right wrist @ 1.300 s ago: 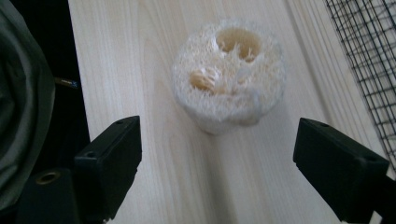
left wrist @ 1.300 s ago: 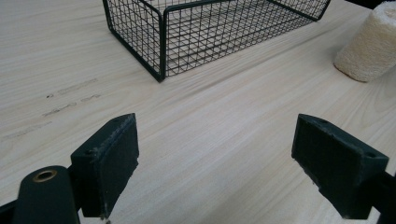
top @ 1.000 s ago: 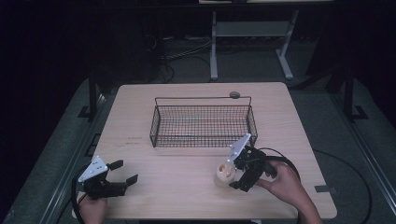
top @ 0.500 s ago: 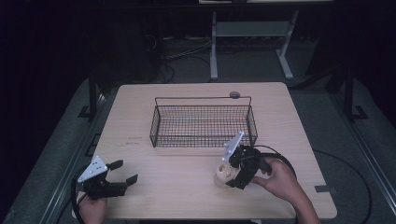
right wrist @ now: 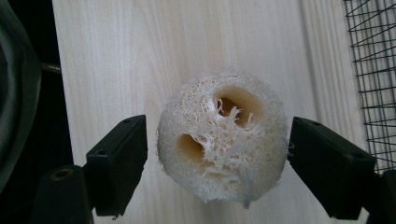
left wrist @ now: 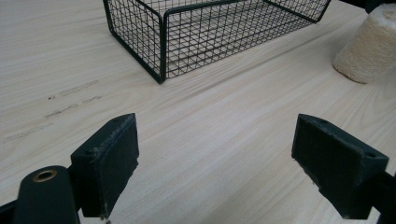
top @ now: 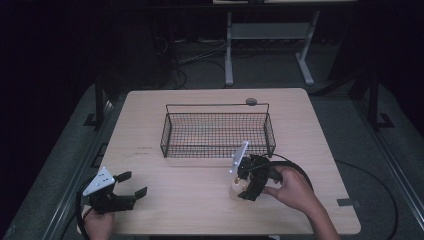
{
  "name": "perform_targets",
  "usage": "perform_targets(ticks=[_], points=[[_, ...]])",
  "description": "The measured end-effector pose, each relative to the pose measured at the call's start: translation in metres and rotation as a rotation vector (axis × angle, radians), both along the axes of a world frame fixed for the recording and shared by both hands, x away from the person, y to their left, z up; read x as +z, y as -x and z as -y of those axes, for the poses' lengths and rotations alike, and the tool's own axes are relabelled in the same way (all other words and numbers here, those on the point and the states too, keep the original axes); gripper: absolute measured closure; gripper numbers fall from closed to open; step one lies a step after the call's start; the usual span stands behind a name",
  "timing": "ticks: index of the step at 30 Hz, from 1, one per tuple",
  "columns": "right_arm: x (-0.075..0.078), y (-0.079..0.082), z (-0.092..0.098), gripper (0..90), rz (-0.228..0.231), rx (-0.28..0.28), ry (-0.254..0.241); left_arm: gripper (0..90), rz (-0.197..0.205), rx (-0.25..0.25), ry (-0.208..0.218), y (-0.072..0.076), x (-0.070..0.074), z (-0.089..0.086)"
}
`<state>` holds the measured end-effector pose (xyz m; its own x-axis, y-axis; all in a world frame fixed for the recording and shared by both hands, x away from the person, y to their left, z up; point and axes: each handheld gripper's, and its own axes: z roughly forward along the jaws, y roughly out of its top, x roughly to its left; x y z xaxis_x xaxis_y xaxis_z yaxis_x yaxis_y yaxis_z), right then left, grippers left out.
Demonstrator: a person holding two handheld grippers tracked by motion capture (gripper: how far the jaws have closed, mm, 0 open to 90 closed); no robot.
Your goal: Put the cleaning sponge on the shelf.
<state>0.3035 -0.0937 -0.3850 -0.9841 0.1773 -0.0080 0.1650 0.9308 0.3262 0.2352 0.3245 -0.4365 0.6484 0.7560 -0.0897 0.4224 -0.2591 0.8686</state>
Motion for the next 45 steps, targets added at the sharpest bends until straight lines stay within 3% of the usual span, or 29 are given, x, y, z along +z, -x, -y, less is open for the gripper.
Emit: perform_targets(ticks=[8, 22, 27, 36, 45], points=[[0.000, -0.001, -0.004, 28.2, -0.003, 0.012, 0.011, 13.7, 0.002, 0.000, -0.003, 0.000, 0.000, -0.001], [0.003, -0.010, 0.000, 29.3, -0.034, -0.005, 0.011, 13.7, 0.005, -0.001, -0.002, 0.000, 0.000, -0.001], [0.014, -0.014, -0.001, 29.4, -0.024, -0.001, -0.010, 13.7, 0.004, 0.000, 0.000, 0.000, 0.000, -0.001], [0.029, -0.022, -0.001, 29.4, -0.013, 0.003, -0.004, 13.7, 0.005, -0.002, -0.001, 0.000, 0.000, 0.000], [0.047, -0.032, 0.002, 29.4, -0.015, 0.011, -0.051, 13.6, 0.006, -0.001, -0.001, 0.000, 0.000, -0.001]])
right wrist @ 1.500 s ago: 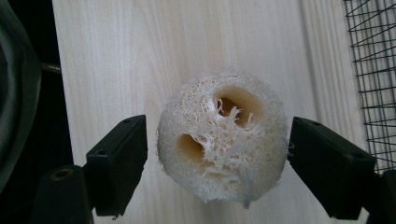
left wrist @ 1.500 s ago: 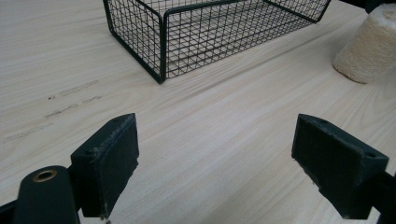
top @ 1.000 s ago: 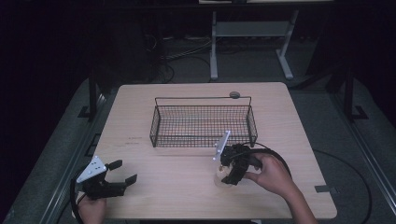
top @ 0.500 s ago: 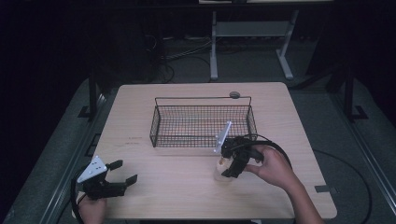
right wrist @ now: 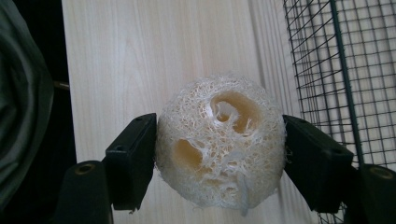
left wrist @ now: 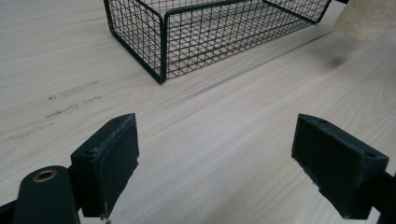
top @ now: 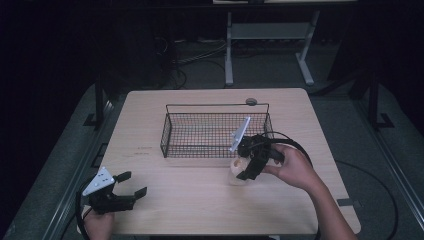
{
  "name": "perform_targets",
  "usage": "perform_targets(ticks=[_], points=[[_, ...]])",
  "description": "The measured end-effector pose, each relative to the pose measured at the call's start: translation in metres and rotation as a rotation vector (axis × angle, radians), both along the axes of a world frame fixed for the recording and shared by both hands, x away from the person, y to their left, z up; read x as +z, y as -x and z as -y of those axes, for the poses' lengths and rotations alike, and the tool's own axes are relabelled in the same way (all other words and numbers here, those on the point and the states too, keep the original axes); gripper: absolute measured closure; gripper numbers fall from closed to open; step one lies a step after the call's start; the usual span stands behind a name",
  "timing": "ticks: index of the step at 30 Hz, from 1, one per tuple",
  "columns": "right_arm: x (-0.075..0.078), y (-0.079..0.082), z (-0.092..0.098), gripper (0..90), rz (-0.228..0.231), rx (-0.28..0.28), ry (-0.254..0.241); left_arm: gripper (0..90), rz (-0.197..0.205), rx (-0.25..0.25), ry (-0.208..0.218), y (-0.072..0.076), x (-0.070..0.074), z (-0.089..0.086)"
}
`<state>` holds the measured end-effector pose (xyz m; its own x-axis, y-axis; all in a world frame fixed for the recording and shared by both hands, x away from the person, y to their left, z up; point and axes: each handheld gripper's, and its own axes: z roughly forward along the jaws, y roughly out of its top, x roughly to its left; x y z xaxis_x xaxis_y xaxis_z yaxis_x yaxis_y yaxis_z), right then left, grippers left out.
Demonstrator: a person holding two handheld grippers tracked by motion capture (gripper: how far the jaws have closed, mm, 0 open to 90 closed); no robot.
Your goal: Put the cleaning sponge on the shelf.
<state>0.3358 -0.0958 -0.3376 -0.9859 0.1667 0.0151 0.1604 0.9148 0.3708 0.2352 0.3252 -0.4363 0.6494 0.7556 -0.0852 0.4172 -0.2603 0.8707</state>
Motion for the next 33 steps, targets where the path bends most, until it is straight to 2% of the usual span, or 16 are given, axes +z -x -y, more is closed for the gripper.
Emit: perform_targets(ticks=[7, 18, 21, 29, 33], points=[[0.012, -0.010, 0.000, 29.4, 0.007, -0.004, 0.012, 13.7, 0.001, 0.000, -0.002, 0.000, 0.000, 0.000], [0.018, -0.026, -0.001, 29.4, -0.015, -0.005, -0.010, 13.7, -0.002, 0.003, 0.002, 0.000, 0.000, -0.001], [0.022, -0.030, -0.002, 29.4, -0.009, -0.004, -0.002, 13.7, 0.001, 0.003, 0.003, 0.000, 0.000, -0.001], [0.034, -0.045, 0.001, 29.4, -0.017, -0.015, -0.016, 13.7, 0.001, 0.004, 0.003, 0.001, 0.000, -0.002], [0.040, -0.053, 0.001, 29.4, -0.007, -0.019, -0.004, 13.7, 0.001, 0.002, 0.004, 0.000, 0.000, -0.002]])
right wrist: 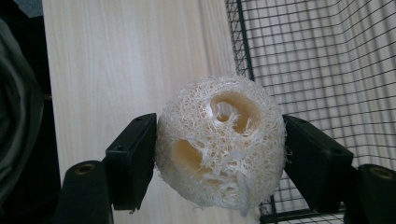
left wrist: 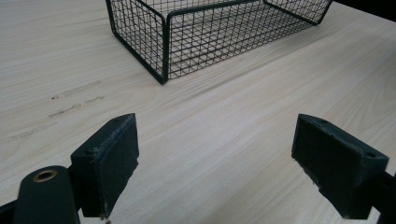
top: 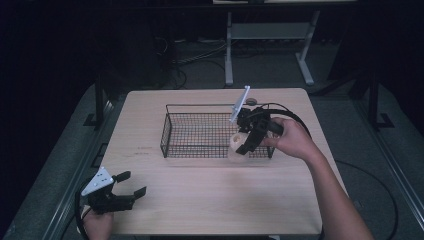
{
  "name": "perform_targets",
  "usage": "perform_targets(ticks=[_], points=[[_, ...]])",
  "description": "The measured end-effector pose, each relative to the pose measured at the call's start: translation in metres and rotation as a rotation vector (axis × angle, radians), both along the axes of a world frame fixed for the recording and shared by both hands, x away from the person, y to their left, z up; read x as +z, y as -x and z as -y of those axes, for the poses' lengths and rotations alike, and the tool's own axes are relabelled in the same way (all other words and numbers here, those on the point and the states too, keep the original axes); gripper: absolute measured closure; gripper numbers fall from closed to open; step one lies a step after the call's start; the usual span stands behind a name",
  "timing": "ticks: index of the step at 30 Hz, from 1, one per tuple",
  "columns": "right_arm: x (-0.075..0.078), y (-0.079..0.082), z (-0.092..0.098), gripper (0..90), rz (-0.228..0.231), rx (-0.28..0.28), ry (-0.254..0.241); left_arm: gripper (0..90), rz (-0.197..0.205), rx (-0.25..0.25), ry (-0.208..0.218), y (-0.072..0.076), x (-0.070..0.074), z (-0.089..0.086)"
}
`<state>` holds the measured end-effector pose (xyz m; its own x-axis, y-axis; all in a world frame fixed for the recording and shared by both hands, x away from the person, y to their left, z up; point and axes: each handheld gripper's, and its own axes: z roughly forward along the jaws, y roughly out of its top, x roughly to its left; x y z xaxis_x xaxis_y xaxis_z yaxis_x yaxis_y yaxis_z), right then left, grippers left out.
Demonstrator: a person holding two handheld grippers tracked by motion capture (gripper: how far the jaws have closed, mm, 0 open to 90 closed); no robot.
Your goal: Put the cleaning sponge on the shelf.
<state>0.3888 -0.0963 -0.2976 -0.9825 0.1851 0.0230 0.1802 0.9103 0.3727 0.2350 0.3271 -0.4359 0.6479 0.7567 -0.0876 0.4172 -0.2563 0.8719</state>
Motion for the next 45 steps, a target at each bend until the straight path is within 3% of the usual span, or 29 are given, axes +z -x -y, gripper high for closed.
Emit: perform_targets(ticks=[15, 19, 22, 27, 29, 45], points=[[0.017, -0.031, -0.011, 29.5, 0.008, -0.014, 0.003, 13.7, 0.001, 0.002, 0.003, 0.000, 0.000, -0.001], [0.019, -0.040, -0.013, 29.5, 0.013, -0.021, 0.027, 13.7, -0.001, 0.003, 0.002, -0.001, 0.000, -0.001], [0.020, -0.045, -0.016, 29.4, 0.000, -0.013, 0.007, 13.7, 0.001, 0.001, 0.002, 0.000, 0.000, -0.001], [0.022, -0.053, -0.021, 29.5, 0.011, -0.021, 0.027, 13.7, 0.001, 0.003, 0.006, 0.000, 0.000, -0.001], [0.021, -0.056, -0.022, 29.5, -0.001, -0.024, 0.009, 13.6, 0.002, 0.002, 0.007, 0.000, 0.001, -0.001], [-0.002, -0.080, -0.018, 29.4, -0.013, -0.076, 0.038, 13.6, 0.004, 0.006, 0.012, 0.001, 0.001, -0.002]])
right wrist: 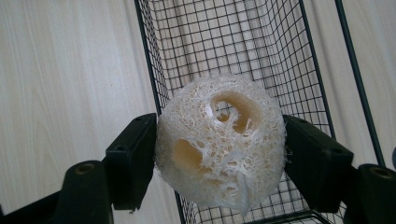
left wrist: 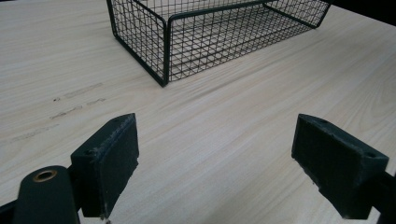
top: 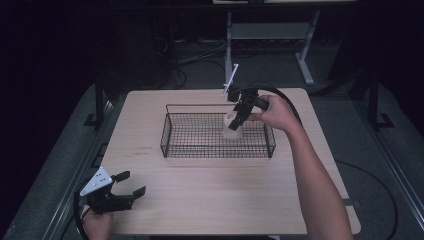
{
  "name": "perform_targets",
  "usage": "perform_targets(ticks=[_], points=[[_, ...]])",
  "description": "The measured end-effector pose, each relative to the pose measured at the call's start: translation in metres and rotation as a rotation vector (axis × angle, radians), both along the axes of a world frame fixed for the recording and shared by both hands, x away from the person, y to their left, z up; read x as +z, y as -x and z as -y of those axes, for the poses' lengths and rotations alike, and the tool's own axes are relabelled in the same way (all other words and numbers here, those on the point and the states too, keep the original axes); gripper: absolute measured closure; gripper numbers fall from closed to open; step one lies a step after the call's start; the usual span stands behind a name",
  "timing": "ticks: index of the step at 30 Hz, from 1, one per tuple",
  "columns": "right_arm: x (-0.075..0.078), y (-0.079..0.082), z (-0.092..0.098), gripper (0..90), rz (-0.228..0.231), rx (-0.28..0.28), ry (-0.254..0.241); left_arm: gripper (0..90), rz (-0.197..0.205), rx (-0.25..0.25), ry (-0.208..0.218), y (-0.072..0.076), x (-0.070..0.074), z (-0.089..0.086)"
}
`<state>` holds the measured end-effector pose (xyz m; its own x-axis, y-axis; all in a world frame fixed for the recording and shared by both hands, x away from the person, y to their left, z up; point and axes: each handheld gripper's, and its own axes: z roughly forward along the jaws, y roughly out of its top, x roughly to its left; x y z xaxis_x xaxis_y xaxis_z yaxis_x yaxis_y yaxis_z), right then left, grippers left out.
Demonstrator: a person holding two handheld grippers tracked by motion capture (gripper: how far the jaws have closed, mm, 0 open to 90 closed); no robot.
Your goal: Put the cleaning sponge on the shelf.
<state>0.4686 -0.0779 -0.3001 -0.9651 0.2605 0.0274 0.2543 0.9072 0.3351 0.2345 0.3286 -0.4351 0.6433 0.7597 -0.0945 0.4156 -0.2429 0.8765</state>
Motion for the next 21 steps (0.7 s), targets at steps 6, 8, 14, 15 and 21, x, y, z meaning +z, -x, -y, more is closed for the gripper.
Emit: perform_targets(ticks=[6, 8, 14, 15, 21], points=[[-0.007, -0.007, 0.003, 29.4, -0.005, -0.017, 0.015, 13.7, 0.000, -0.004, 0.001, 0.000, 0.000, 0.000], [-0.010, -0.009, 0.005, 29.4, -0.010, -0.023, 0.020, 13.7, 0.001, -0.005, -0.004, 0.000, 0.000, 0.000], [-0.020, -0.016, 0.005, 29.3, -0.029, -0.031, 0.028, 13.7, 0.000, -0.006, -0.003, 0.000, 0.000, 0.001], [-0.021, -0.017, 0.004, 29.3, -0.032, -0.029, 0.031, 13.6, 0.000, -0.006, -0.001, 0.000, 0.000, 0.001], [-0.033, -0.020, 0.000, 29.3, -0.044, -0.031, 0.044, 13.7, 0.002, -0.002, 0.006, 0.000, 0.000, 0.000]])
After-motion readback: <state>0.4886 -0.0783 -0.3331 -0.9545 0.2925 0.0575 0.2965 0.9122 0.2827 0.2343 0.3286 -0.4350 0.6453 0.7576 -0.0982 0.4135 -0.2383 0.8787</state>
